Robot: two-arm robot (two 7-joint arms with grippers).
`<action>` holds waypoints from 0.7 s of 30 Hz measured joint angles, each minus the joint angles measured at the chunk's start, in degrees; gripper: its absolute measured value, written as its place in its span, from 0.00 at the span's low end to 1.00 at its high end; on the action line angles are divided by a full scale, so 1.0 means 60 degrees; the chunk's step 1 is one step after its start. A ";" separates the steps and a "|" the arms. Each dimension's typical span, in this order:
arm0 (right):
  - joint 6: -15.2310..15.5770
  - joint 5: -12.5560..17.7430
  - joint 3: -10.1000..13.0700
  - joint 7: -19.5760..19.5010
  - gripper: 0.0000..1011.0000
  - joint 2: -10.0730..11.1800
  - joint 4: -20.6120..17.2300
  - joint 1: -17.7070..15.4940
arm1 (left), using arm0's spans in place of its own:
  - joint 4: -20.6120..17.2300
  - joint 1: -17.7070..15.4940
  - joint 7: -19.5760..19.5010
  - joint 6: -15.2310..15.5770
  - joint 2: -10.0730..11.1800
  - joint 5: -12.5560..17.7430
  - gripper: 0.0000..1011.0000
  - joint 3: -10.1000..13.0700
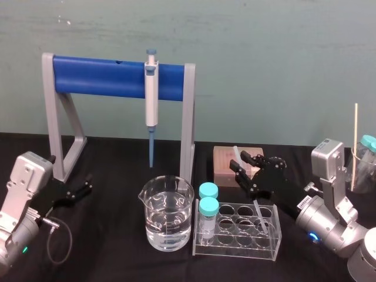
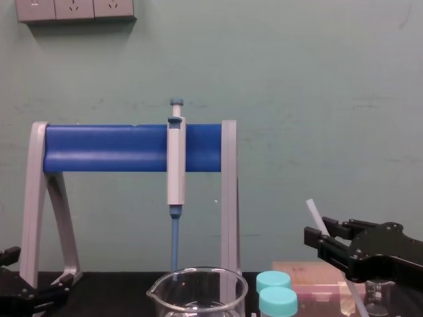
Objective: Pick up the stirring rod with one hand, then place it down.
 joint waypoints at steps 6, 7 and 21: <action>-0.0006 0.0004 0.0001 0.0004 0.49 -0.0001 -0.0002 0.0000 | 0.0000 0.0001 0.0000 0.0000 0.0000 0.0000 0.99 0.0000; -0.0006 0.0005 0.0001 0.0004 0.52 0.0000 -0.0002 0.0000 | 0.0000 0.0001 0.0000 0.0000 0.0000 0.0000 0.99 0.0000; -0.0008 0.0010 0.0001 0.0011 0.94 -0.0001 -0.0001 -0.0001 | 0.0000 0.0001 0.0000 0.0000 0.0000 0.0000 0.99 -0.0001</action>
